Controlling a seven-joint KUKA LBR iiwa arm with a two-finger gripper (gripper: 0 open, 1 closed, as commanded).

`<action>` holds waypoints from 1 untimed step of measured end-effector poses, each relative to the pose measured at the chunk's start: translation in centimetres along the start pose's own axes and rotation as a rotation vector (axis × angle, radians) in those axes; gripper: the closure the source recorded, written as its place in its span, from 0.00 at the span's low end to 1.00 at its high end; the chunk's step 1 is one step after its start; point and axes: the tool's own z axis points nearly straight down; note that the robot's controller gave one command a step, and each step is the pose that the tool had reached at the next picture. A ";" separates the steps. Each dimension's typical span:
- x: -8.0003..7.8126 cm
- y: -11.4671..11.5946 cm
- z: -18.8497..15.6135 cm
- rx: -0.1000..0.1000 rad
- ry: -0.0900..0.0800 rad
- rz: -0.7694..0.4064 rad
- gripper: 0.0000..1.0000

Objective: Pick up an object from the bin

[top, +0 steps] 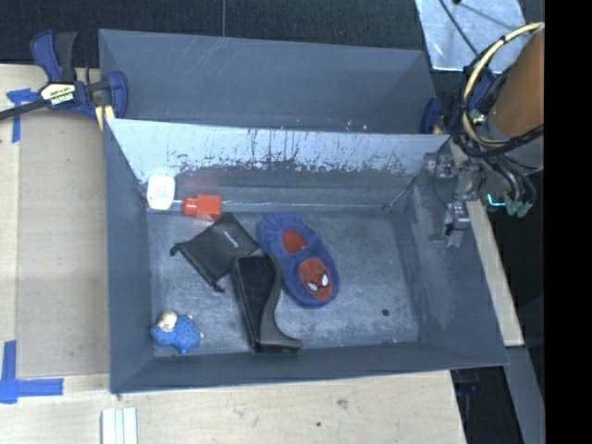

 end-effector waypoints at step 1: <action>-1.4 6.6 10.8 -0.002 -0.001 0.000 0.00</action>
Offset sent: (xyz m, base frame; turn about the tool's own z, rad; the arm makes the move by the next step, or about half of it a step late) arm 0.0140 0.0627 -0.1033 0.0048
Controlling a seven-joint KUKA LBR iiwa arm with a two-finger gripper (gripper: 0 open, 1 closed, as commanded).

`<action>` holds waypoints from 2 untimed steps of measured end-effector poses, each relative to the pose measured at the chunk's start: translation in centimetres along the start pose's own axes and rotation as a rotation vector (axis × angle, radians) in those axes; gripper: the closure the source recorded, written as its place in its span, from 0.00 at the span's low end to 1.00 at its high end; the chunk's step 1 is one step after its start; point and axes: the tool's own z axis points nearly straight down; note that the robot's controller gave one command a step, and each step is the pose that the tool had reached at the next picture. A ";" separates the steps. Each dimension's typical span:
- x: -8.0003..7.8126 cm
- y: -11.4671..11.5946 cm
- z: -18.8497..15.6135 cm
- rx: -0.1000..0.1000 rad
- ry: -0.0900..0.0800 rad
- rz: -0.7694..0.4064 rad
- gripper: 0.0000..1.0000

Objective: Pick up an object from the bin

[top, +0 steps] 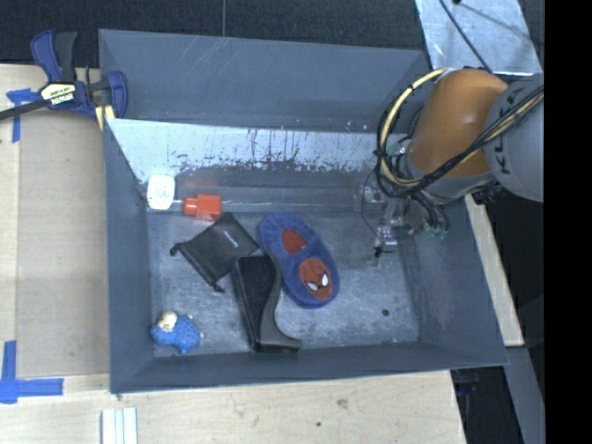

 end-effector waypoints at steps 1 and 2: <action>1.3 7.8 1.3 0.001 -0.004 -0.136 0.00; 5.4 12.5 2.8 0.007 -0.017 -0.317 0.00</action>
Offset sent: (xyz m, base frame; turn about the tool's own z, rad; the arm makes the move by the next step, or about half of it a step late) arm -0.0133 0.0750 -0.0125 -0.1287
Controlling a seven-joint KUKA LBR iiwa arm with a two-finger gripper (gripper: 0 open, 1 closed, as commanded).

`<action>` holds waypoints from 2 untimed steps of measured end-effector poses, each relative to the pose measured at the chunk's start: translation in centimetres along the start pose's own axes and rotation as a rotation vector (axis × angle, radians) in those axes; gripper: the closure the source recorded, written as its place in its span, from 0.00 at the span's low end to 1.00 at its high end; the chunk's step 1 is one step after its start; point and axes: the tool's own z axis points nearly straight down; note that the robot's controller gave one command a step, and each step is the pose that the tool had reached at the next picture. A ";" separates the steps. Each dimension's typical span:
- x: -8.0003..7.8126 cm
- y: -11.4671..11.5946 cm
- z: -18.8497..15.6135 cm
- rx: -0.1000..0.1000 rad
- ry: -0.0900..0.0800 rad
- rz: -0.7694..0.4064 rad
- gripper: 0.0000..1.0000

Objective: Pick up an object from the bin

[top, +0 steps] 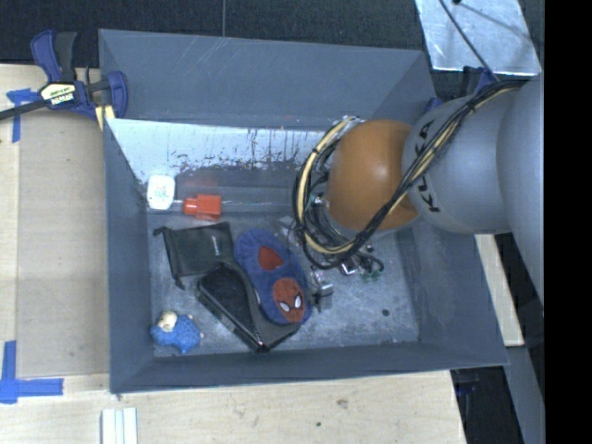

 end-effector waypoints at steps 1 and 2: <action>0.0 -0.4 -0.2 0.005 0.003 0.001 1.00; 1.0 -0.1 -20.4 -0.003 0.000 0.122 1.00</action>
Offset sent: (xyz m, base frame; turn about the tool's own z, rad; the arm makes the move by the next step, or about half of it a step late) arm 0.0000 0.0000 0.0000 0.0000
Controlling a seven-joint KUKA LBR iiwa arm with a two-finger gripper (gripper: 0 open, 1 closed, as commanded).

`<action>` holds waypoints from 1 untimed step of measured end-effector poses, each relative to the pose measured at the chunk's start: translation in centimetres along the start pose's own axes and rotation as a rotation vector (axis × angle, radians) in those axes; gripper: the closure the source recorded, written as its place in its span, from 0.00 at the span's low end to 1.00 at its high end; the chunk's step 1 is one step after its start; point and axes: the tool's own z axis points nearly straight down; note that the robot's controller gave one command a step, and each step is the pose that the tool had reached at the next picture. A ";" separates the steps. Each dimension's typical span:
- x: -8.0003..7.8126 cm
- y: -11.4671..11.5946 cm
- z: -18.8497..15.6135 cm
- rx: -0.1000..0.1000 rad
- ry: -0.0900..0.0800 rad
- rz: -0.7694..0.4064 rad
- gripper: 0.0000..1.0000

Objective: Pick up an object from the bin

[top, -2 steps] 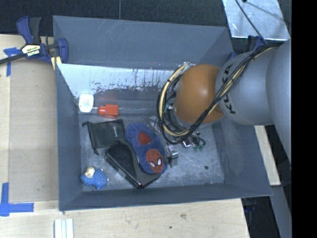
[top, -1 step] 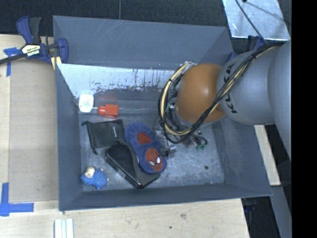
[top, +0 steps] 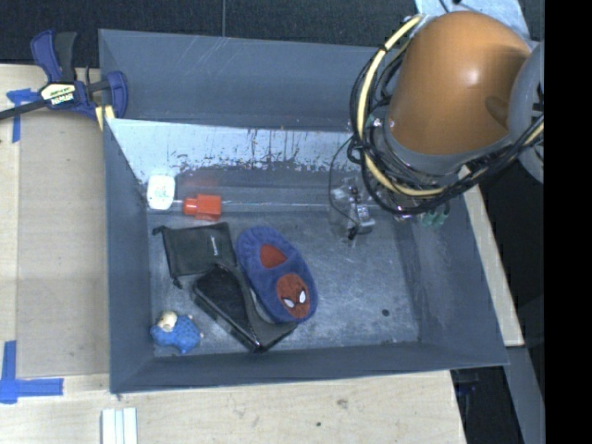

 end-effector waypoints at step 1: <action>-1.7 -0.1 10.5 0.000 0.015 0.221 1.00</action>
Offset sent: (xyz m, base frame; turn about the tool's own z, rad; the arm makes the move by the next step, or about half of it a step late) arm 0.0186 0.0033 -0.1021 0.2207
